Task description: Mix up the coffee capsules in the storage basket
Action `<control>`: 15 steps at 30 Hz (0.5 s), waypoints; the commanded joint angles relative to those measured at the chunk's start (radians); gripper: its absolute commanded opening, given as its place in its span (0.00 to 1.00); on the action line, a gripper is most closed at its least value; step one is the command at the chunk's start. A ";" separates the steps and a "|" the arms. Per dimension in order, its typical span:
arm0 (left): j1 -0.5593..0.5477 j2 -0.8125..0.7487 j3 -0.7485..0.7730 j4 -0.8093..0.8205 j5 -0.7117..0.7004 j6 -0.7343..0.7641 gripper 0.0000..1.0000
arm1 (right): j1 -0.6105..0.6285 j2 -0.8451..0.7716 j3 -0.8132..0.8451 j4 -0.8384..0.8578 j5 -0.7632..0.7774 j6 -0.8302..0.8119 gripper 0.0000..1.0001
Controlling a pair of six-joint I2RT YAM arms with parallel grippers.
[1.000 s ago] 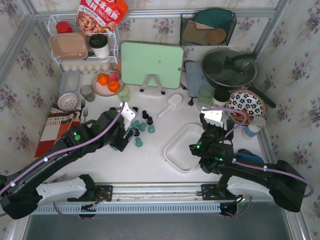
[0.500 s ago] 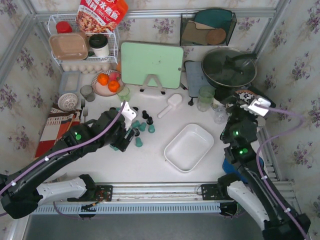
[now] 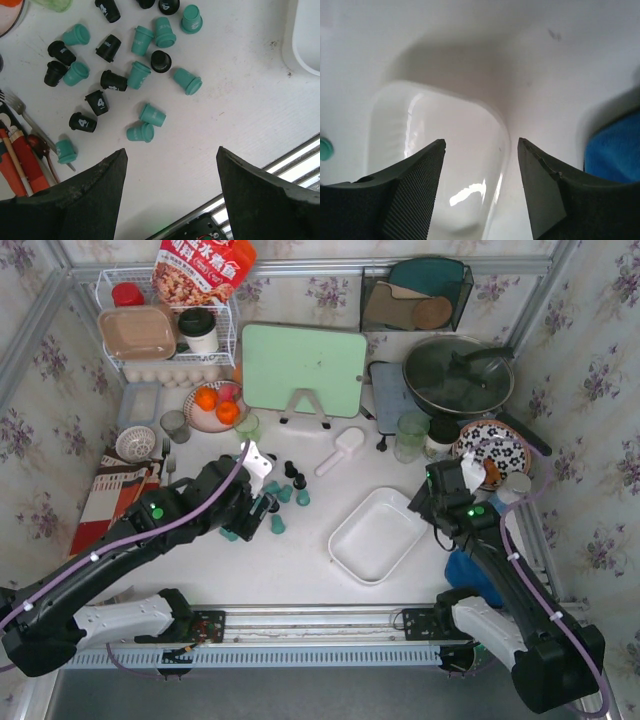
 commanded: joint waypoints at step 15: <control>0.002 -0.029 -0.010 -0.003 -0.072 0.022 0.75 | 0.067 -0.047 -0.261 -0.048 -0.115 0.320 0.41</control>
